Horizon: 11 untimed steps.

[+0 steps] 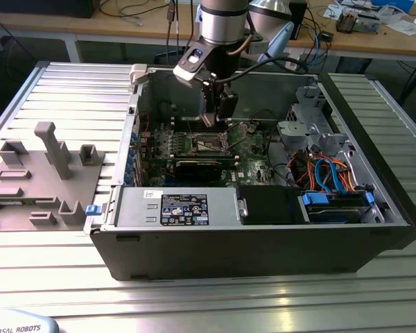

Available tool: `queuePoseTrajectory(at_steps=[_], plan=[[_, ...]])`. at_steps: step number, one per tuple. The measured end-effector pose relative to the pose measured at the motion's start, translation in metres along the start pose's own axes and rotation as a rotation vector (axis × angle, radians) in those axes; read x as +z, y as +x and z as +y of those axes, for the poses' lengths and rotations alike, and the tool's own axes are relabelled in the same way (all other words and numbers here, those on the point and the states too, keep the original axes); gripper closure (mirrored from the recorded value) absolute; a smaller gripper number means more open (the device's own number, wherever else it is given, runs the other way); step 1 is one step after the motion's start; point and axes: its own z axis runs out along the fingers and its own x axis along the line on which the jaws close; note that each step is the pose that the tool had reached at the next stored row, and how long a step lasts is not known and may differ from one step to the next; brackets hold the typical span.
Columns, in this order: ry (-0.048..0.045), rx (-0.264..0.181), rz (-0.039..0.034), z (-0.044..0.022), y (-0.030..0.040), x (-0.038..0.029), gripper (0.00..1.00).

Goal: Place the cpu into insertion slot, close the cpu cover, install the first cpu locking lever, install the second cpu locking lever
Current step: 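Place the cpu into insertion slot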

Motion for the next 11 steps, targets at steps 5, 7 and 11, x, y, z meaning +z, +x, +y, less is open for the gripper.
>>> queuePoseTrajectory(at_steps=[5, 7, 11], plan=[[-0.0032, 0.042, 0.0191, 0.0000, 0.0001, 0.0004, 0.45], [-0.0031, 0.051, 0.0198, 0.0000, 0.0000, 0.0005, 0.45], [-0.0023, 0.069, 0.0194, -0.0001, 0.0000, 0.0006, 0.45]])
